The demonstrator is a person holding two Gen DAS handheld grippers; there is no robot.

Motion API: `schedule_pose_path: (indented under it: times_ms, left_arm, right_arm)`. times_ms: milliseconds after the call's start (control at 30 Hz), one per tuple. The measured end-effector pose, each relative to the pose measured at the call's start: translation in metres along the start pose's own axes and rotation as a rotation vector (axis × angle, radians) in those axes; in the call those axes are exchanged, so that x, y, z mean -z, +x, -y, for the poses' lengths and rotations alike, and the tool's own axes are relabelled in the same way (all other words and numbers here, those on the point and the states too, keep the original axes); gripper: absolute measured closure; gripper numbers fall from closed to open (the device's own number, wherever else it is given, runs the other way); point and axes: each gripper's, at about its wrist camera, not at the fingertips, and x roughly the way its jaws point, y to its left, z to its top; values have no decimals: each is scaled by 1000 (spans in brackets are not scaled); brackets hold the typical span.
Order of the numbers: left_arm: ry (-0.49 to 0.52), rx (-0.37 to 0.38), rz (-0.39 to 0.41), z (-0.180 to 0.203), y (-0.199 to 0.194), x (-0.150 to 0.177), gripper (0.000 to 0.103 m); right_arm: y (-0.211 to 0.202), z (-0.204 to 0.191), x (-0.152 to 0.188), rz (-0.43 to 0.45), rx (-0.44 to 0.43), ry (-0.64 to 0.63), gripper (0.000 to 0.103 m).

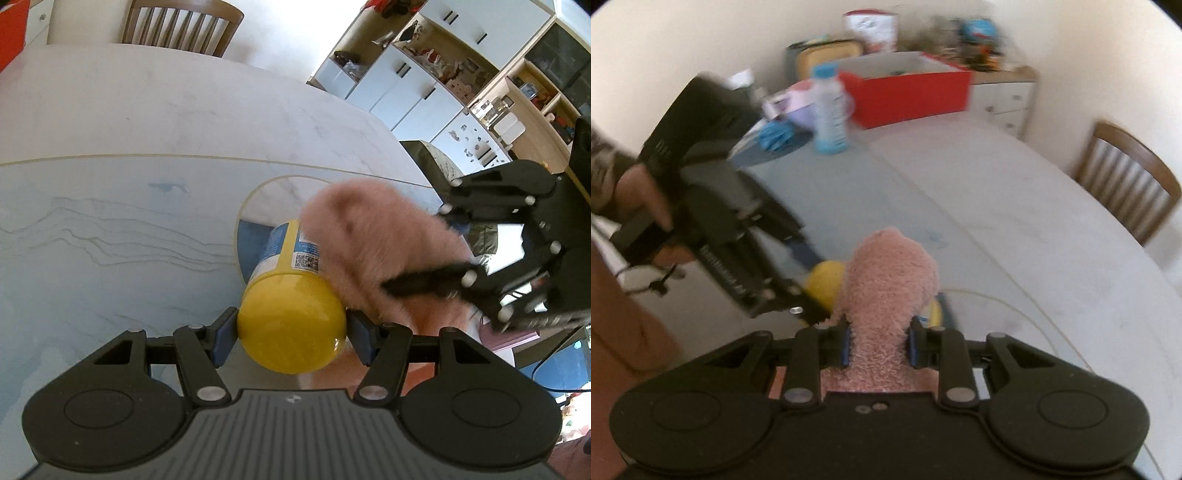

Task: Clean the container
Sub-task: 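Wipe the towel along the container body toward the left gripper with the right gripper, then rub the towel down the container's side with the right gripper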

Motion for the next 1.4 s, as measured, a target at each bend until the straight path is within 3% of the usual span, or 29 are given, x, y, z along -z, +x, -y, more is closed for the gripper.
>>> schedule_pose_path:
  times_ms: [133,467,800,933,1033,1133,1400]
  left_arm:
    - [20,-11,-12,2,0,0,41]
    - [15,-23,-5,0,1,0,41]
    - [32,-45,-21,4,11,0,41]
    - [108,-81,-18,8,8,5,41]
    - [165,-107,-11,13,6,7,41]
    - [271,-153,-1,25,5,8,41]
    - [494,-213,10,53,7,13,41]
  right_arm:
    - [15,0,-1,-47,20,-28,77]
    - [32,39,13,-127,92,75,77]
    - [57,47,27,-192,125,118,77]
    - [50,51,28,-217,170,114,77]
    - [32,59,25,-187,172,157,77]
    - [10,57,16,-127,112,159,77]
    - [-12,30,-15,-64,-29,36,77]
